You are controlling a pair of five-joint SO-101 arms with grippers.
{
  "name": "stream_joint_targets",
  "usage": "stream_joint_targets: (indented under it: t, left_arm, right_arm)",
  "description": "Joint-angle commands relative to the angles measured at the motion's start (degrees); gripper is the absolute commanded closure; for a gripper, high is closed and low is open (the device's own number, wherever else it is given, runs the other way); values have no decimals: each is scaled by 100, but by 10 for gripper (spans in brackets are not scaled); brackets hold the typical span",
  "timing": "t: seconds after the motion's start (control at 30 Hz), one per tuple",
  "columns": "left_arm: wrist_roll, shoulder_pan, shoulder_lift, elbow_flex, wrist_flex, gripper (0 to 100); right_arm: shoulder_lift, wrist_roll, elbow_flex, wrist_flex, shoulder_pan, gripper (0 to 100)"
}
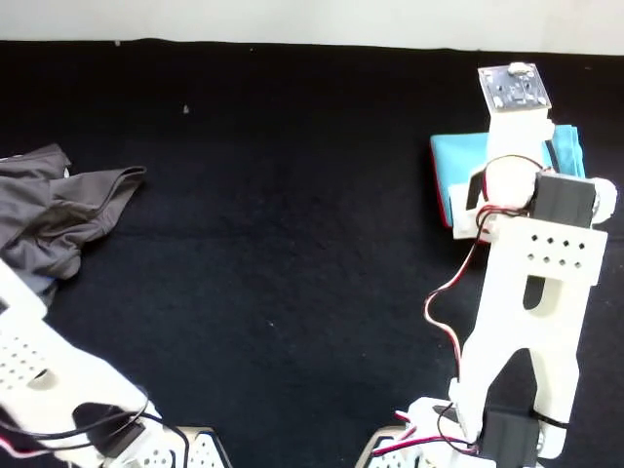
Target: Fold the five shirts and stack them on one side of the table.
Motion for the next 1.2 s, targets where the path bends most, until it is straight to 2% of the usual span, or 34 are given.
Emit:
stream_joint_targets:
  t: [0.0, 0.17, 0.37, 0.5, 0.67, 0.8, 0.93, 1.07, 1.17]
  left_arm:
    - [290, 725, -523, -224, 255, 992]
    - [686, 2105, -2035, 1103, 246, 992]
    - [1336, 4163, -3855, 3046, 229, 992]
    - [1758, 5473, -4277, 3899, 9, 990]
    - [2163, 6659, -4321, 4233, -255, 982]
    - [2154, 7143, -4330, 4268, -308, 929]
    - [1864, 7196, -4286, 4734, -334, 876]
    - [1354, 6826, -4286, 5341, -308, 830]
    - [1292, 6237, -4286, 5736, -352, 818]
  right_arm:
    - [-180, 44, 13, -101, -31, 847]
    - [-180, 44, 13, -101, -31, 847]
    - [-180, 44, 13, -101, -31, 847]
    - [-180, 44, 13, -101, -31, 847]
    - [-180, 44, 13, -101, -31, 847]
    - [-180, 44, 13, -84, -31, 847]
    - [-180, 44, 13, -75, -31, 847]
    - [-154, 44, 22, -92, -31, 847]
    - [-127, 44, 22, -101, -57, 847]
